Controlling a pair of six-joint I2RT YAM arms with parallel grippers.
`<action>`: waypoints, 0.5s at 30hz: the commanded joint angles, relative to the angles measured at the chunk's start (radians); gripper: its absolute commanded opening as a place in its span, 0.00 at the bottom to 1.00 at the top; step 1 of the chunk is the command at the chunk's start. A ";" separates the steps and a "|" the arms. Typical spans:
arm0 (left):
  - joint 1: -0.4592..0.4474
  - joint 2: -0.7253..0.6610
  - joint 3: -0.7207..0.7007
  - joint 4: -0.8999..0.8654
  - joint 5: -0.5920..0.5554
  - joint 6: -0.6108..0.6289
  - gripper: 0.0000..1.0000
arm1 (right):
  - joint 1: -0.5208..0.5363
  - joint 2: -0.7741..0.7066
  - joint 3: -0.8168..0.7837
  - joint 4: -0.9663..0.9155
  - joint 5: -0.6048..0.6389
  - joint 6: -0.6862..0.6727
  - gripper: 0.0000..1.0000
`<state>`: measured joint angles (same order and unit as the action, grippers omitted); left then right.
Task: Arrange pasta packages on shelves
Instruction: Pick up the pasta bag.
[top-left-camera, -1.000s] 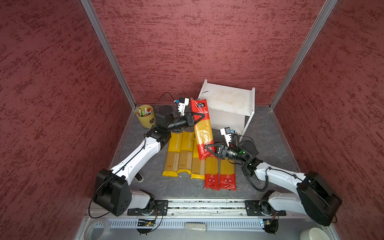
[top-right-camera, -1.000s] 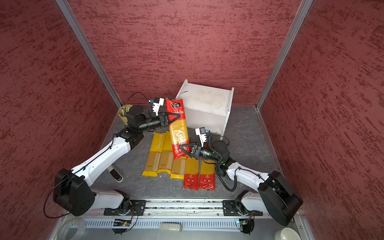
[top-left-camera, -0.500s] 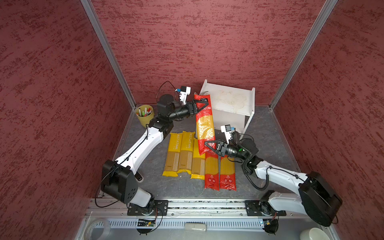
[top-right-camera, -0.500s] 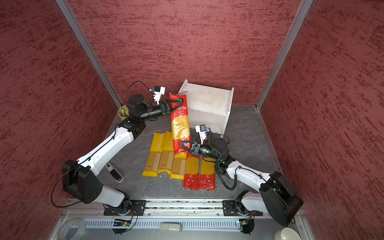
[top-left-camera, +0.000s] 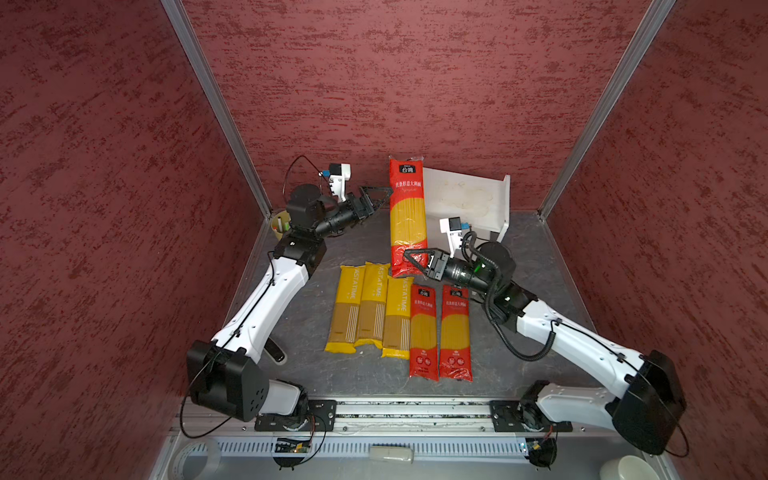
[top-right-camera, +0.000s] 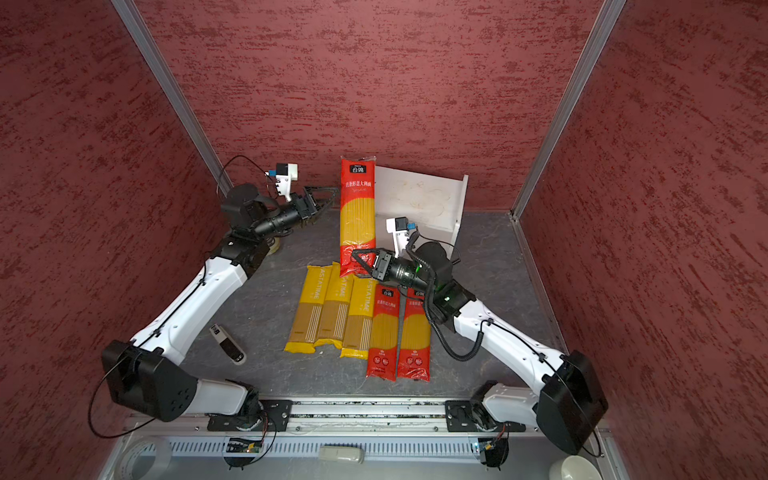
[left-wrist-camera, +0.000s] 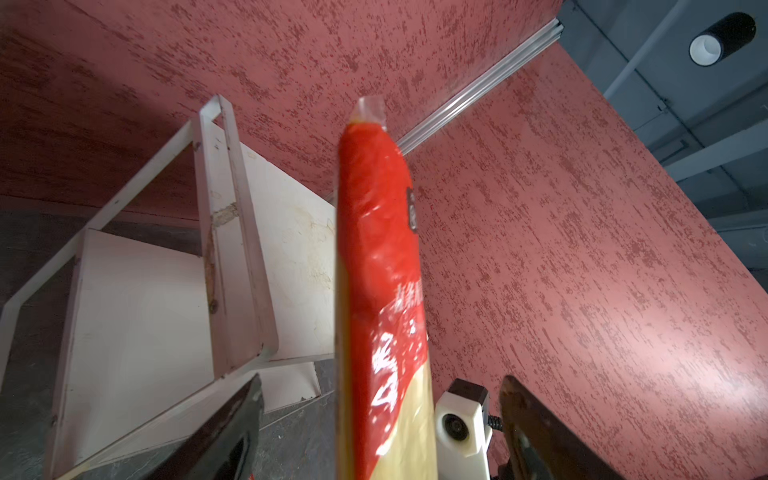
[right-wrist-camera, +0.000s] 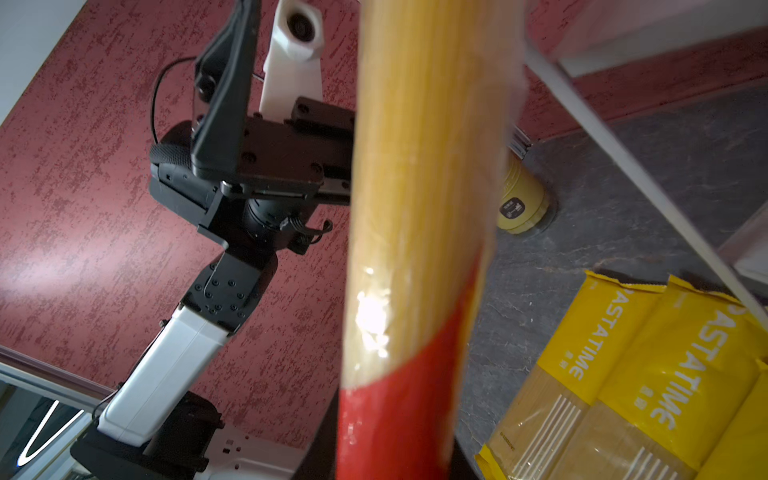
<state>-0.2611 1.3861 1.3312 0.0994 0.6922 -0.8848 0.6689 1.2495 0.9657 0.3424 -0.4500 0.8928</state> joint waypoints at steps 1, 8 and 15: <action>0.017 -0.046 -0.016 -0.060 -0.042 0.027 0.89 | -0.015 -0.003 0.148 0.040 0.096 -0.050 0.08; -0.024 -0.122 -0.096 -0.097 -0.125 0.044 0.88 | -0.091 0.119 0.435 -0.282 0.209 0.014 0.14; -0.086 -0.172 -0.175 -0.098 -0.172 0.056 0.88 | -0.120 0.261 0.631 -0.460 0.231 0.009 0.20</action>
<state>-0.3359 1.2407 1.1717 0.0097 0.5545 -0.8543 0.5518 1.4963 1.5082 -0.1307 -0.2562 0.9264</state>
